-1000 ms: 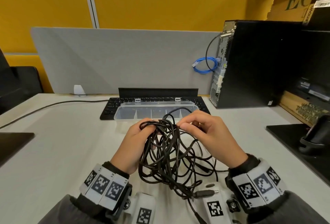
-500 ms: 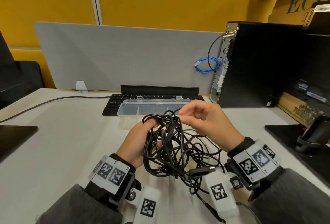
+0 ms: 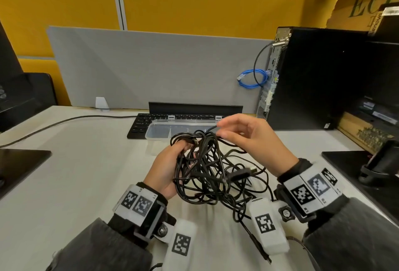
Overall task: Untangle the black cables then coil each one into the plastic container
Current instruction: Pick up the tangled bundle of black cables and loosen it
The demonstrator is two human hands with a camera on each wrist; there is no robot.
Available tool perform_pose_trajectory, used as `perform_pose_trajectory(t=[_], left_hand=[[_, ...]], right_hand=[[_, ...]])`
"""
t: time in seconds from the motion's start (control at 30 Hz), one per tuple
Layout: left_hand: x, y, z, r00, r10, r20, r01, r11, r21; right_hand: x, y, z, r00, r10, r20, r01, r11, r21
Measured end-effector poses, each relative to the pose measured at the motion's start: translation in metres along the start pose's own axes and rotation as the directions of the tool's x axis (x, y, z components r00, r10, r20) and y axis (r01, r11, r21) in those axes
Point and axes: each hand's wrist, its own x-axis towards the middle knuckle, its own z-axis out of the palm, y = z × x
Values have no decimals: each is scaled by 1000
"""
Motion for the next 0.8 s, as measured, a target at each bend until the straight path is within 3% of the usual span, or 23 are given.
perform_pose_trajectory(t=[0.1, 0.2, 0.3, 0.4, 0.57, 0.7, 0.8], left_hand=[[4, -2, -2, 1000, -17, 10, 18, 998, -58], [8, -4, -5, 998, -59, 22, 61, 989, -136], [7, -2, -6, 996, -70, 60, 82, 969, -235], [4, -1, -4, 996, -39, 80, 62, 948, -311], [10, -8, -5, 989, -139, 41, 144, 909, -392], [11, -9, -3, 981, -185, 57, 189, 852, -488], [9, -8, 0, 977, -188, 105, 215, 830, -516]], right_hand=[[-12, -10, -1, 980, -141, -139, 120, 982, -145], [-36, -25, -5, 957, -280, -71, 262, 945, -195], [-59, -27, -9, 979, -190, 73, 198, 973, -120], [-69, -23, -8, 978, -169, 124, 180, 980, -85], [-61, -13, 4, 971, -237, 29, 231, 901, -366], [-56, -9, 5, 961, -275, -42, 238, 892, -385], [-58, -8, 5, 934, -352, -59, 278, 819, -501]])
